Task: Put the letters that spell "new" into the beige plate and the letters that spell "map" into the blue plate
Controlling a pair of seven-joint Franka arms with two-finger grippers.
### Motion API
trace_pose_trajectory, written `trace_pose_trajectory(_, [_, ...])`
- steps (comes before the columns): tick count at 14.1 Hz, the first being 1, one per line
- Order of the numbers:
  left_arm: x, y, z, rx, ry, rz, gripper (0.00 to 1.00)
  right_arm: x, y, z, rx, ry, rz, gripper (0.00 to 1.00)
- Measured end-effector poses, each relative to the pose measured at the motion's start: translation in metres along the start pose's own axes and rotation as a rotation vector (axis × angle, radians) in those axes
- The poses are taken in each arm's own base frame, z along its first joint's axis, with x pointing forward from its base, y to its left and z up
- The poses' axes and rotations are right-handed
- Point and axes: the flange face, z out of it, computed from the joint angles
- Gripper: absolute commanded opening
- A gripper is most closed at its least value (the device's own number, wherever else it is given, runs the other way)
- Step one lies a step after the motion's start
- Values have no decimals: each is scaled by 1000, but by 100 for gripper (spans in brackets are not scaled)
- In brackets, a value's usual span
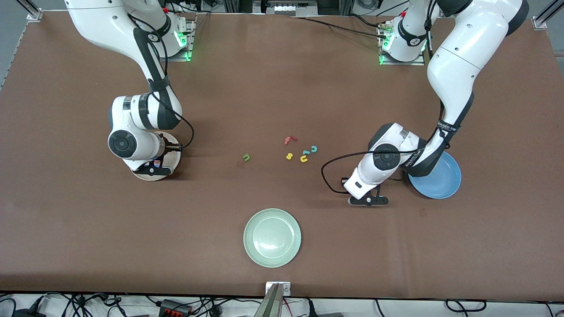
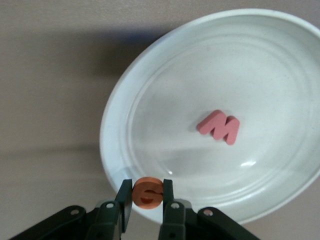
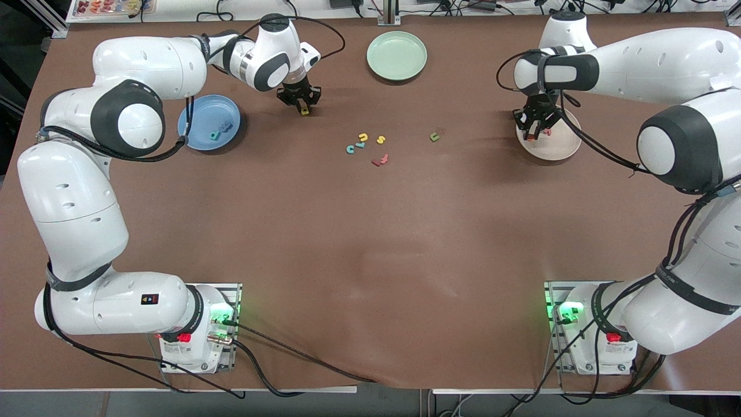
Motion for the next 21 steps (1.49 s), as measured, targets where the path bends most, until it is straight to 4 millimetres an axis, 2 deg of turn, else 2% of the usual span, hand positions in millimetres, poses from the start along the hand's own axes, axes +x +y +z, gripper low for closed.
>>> trace_pose_trajectory(1, [0,0,0,3,-3,0,5,2,2,6,-3,5,-1,28])
trace_pose_trajectory(2, [0,-1,-1,14,-15,-1,5,4,5,9,-5,6,-2,72])
trace_pose_trajectory(3, [0,-4,-4,35,-35,0,5,5,9,11,-4,7,0,100])
trace_pose_trajectory(4, [1,-7,-10,57,-49,9,5,6,12,11,-2,8,6,100])
trace_pose_trajectory(6, [8,-20,-40,112,-74,67,6,8,12,5,2,19,6,100])
trace_pose_trajectory(7, [11,-34,-57,144,-95,104,6,8,6,-2,6,32,-3,100])
trace_pose_trajectory(9, [19,-80,-87,186,-142,196,8,7,-19,-21,15,71,-42,100])
trace_pose_trajectory(10, [23,-109,-97,195,-168,240,8,4,-41,-32,26,96,-59,99])
trace_pose_trajectory(11, [24,-137,-100,200,-207,271,8,0,-68,-44,47,120,-65,92])
trace_pose_trajectory(13, [18,-177,-88,204,-285,281,8,-12,-128,-65,78,163,-42,88])
trace_pose_trajectory(15, [10,-208,-69,191,-324,264,13,-20,-181,-73,79,197,-8,88])
trace_pose_trajectory(16, [9,-224,-60,175,-325,266,21,-19,-199,-72,76,207,-6,87])
trace_pose_trajectory(18, [10,-256,-48,138,-307,299,100,-16,-223,-62,70,214,-4,86])
trace_pose_trajectory(20, [10,-280,-46,119,-298,321,100,-13,-240,-50,63,226,-13,86])
trace_pose_trajectory(21, [11,-283,-47,115,-295,331,100,-12,-245,-44,55,233,-60,86])
